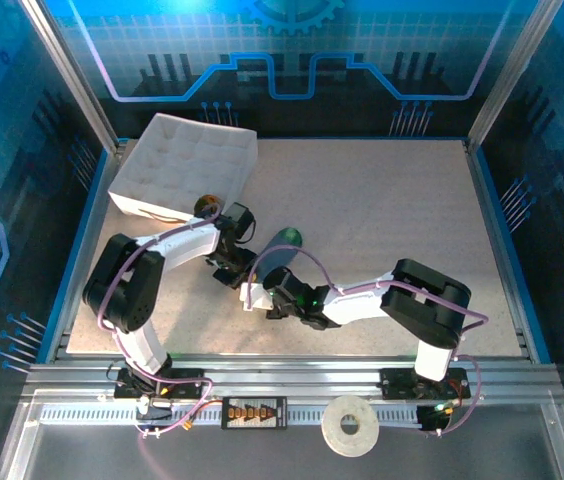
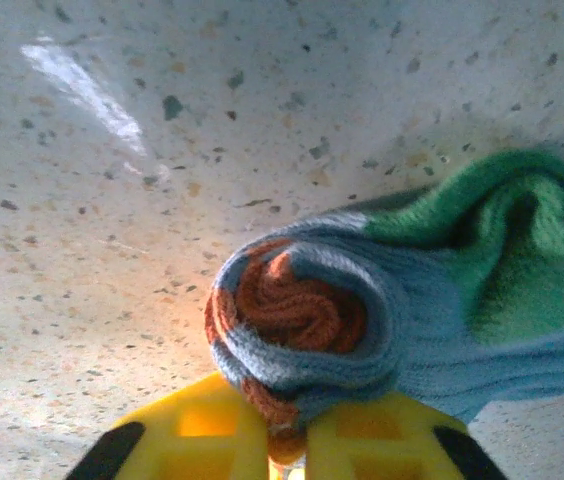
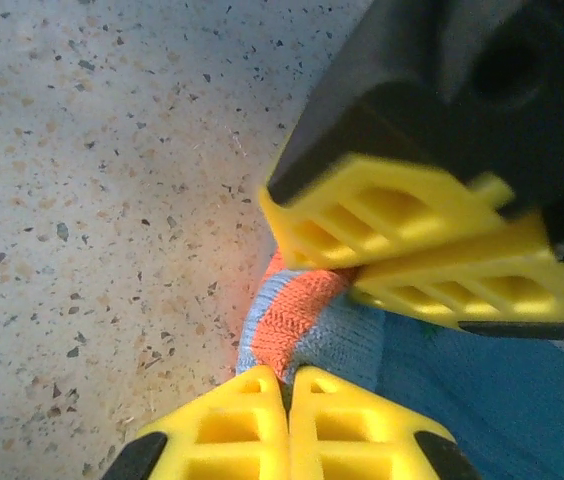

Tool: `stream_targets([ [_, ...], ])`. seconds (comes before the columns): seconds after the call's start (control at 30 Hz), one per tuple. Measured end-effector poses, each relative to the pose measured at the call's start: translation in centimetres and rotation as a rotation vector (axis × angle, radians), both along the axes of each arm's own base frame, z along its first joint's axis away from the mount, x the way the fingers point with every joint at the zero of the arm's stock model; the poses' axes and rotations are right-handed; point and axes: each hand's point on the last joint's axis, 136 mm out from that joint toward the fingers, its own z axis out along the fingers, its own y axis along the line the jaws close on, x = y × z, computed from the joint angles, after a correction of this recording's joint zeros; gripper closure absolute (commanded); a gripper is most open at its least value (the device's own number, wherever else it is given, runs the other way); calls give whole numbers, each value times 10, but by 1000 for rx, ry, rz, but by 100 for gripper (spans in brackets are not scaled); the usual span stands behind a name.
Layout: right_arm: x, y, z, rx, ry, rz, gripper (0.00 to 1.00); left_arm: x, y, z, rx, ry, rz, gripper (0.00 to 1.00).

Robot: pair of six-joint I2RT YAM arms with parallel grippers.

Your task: Roll the socks

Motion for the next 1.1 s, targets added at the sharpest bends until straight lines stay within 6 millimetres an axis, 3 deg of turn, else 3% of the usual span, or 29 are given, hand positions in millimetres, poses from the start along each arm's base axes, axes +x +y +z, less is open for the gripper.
stream_targets([
  [0.1, 1, -1, -1, 59, 95, -13, 100, -9, 9, 8, 6, -12, 23, 48],
  [0.23, 2, -1, -2, 138, 231, -26, 100, -14, 24, 24, 0, -39, 81, 30],
  [0.3, 2, -1, -2, 173, 298, -35, 100, -12, 28, 31, -1, -59, 106, 27],
  [0.43, 6, 1, -3, 251, 441, -53, 100, -13, 35, 37, 1, -92, 125, 27],
  [0.6, 12, 0, -5, 349, 635, -77, 100, -15, 33, 31, -19, -129, 120, 30],
  [0.93, 18, -7, -4, 482, 929, -106, 100, 13, 1, 20, -94, -256, 60, 34],
  [1.1, 19, -8, -6, 498, 1007, -121, 100, 9, -3, 3, -75, -216, 43, 40],
])
